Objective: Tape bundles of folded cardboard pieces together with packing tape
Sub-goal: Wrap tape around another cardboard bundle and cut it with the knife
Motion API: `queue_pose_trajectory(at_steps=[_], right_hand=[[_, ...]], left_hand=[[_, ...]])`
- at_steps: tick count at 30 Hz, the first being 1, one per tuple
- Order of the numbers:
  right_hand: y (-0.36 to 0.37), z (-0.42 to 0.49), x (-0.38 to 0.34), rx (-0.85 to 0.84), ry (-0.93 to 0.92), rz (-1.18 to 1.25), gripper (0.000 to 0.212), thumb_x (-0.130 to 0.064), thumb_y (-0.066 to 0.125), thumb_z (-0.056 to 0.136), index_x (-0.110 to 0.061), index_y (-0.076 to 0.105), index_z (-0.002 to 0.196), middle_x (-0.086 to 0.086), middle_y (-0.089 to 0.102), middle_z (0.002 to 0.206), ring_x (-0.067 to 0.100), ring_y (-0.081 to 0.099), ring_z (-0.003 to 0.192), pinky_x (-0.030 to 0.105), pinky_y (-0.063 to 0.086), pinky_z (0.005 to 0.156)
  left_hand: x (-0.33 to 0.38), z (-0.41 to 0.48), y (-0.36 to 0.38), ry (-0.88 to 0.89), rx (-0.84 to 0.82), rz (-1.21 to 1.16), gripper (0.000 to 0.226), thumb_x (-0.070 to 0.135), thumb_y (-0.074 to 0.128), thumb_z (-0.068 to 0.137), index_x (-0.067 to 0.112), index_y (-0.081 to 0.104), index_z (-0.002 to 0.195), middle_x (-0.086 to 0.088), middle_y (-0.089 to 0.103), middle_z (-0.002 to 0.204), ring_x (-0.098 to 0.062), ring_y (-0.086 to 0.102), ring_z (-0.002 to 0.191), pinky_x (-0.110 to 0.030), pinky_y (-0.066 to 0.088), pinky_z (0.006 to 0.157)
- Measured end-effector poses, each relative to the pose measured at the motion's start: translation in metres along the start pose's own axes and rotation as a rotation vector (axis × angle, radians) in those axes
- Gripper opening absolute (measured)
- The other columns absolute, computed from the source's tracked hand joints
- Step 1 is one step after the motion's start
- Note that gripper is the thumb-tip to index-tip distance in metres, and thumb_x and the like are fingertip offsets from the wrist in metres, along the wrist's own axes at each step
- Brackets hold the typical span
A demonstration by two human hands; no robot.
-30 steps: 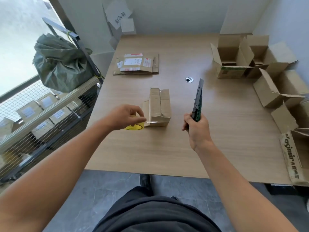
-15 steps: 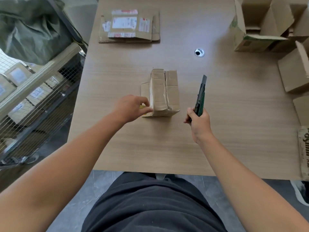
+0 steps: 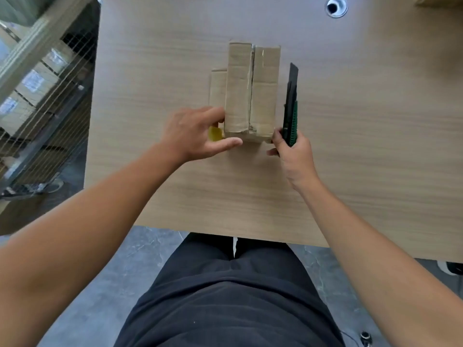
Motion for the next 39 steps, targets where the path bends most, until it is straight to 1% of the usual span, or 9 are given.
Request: queue_pose_trajectory(at_steps=[3,7,10,13,20,24,28,35,39], right_hand=[[-0.003,0.000,-0.009,-0.019,-0.087,-0.065,0.014,-0.033,0.066,0.097,-0.033,0.061,0.110,-0.018,0.069,0.086,0.011,0.070,0.083,0.026,0.056,0.063],[-0.007,-0.002,-0.032,-0.041,-0.357,-0.099,0.011,-0.038,0.065,0.099,-0.034,0.055,0.097,0.006,0.057,0.087,0.038,0.056,0.077,0.051,0.050,0.071],[0.003,0.009,-0.051,-0.166,-0.537,-0.198,0.013,-0.045,0.065,0.097,-0.044,0.053,0.101,-0.001,0.049,0.082,0.021,0.050,0.074,0.028,0.041,0.072],[0.015,0.014,-0.061,-0.224,-0.699,-0.233,0.012,-0.045,0.060,0.100,-0.049,0.049,0.099,-0.014,0.049,0.091,0.010,0.051,0.081,0.022,0.039,0.076],[0.013,0.017,-0.058,-0.162,-0.814,-0.233,0.050,-0.058,0.067,0.089,-0.011,0.052,0.092,-0.011,0.047,0.095,0.015,0.050,0.084,0.023,0.041,0.077],[0.010,0.024,-0.061,-0.144,-0.827,-0.311,0.059,-0.052,0.075,0.085,0.004,0.057,0.085,0.000,0.051,0.092,0.014,0.052,0.082,0.022,0.044,0.075],[0.013,0.038,-0.061,-0.260,-0.598,-0.330,0.055,-0.038,0.086,0.077,0.002,0.057,0.101,-0.002,0.055,0.094,-0.001,0.057,0.082,0.020,0.049,0.076],[-0.018,-0.020,-0.111,0.076,-0.427,-0.505,0.038,-0.059,0.042,0.102,-0.028,0.055,0.083,-0.004,0.047,0.093,0.027,0.055,0.091,0.060,0.045,0.091],[0.051,-0.054,-0.103,-0.123,-0.314,-0.713,0.043,-0.043,0.048,0.102,-0.010,0.075,0.101,0.004,0.057,0.118,0.028,0.052,0.118,0.045,0.040,0.108]], left_hand=[[0.004,0.002,0.001,-0.042,0.049,0.018,0.058,0.077,0.060,0.080,0.019,0.055,0.083,0.006,0.060,0.073,-0.024,0.057,0.061,-0.028,0.033,0.053],[0.003,0.000,0.004,-0.069,0.068,0.009,0.050,0.069,0.064,0.081,0.019,0.056,0.081,0.008,0.055,0.070,-0.024,0.056,0.057,-0.028,0.034,0.050],[0.000,0.001,0.008,-0.077,0.084,0.014,0.052,0.070,0.061,0.080,0.018,0.059,0.082,0.004,0.062,0.072,-0.023,0.058,0.059,-0.029,0.036,0.050],[-0.011,0.003,0.013,-0.141,0.081,-0.007,0.058,0.074,0.058,0.079,0.017,0.060,0.083,0.007,0.060,0.072,-0.024,0.058,0.062,-0.029,0.035,0.053],[-0.009,-0.004,0.016,-0.239,0.124,0.014,0.049,0.069,0.064,0.074,0.021,0.053,0.079,0.011,0.055,0.064,-0.019,0.052,0.057,-0.034,0.045,0.051],[-0.009,-0.005,0.017,-0.222,0.132,-0.019,0.046,0.071,0.062,0.078,0.025,0.058,0.080,0.018,0.050,0.066,-0.012,0.049,0.056,-0.026,0.037,0.051],[-0.013,-0.002,0.019,-0.203,0.103,-0.058,0.048,0.073,0.060,0.077,0.026,0.062,0.084,0.015,0.062,0.071,-0.015,0.058,0.061,-0.027,0.040,0.055],[0.004,-0.003,0.021,-0.167,0.020,-0.102,0.043,0.070,0.060,0.082,0.028,0.061,0.090,0.010,0.068,0.079,-0.023,0.066,0.074,-0.027,0.033,0.059],[0.013,-0.003,0.030,-0.188,-0.086,-0.179,0.046,0.068,0.061,0.083,0.026,0.064,0.099,0.007,0.073,0.093,-0.024,0.068,0.086,-0.032,0.048,0.068]])
Point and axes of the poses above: each hand's wrist, its own z-axis towards the middle knuckle, its own y-axis out of the palm, x = y × z, the point moved 10 cm from there along z, towards the middle knuckle
